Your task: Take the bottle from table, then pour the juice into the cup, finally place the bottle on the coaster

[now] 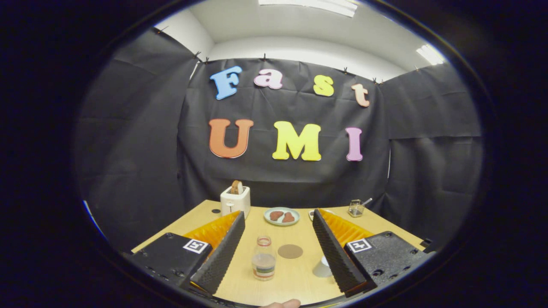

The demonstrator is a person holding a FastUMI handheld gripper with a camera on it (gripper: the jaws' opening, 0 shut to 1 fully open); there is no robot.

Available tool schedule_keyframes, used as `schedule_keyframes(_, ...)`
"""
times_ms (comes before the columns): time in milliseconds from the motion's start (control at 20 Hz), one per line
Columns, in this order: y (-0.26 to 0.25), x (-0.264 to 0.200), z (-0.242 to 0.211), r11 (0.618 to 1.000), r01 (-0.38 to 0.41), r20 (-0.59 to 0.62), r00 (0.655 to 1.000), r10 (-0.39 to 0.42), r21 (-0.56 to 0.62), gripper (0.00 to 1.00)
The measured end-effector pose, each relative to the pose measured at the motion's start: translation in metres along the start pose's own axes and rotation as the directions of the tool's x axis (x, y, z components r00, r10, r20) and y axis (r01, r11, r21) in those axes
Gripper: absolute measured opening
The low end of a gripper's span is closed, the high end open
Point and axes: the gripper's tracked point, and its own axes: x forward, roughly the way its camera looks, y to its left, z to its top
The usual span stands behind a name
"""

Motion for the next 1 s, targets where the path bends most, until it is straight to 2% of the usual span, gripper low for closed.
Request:
schedule_keyframes(350,0.003,0.014,-0.059,0.999,0.029,-0.039,0.999,-0.028,0.016,1.0)
schedule_keyframes(800,0.025,0.029,-0.136,1.0,0.007,-0.109,0.994,-0.004,0.019,1.0)
schedule_keyframes(1000,0.023,0.036,-0.157,0.999,0.052,-0.094,0.994,-0.051,0.013,1.0)
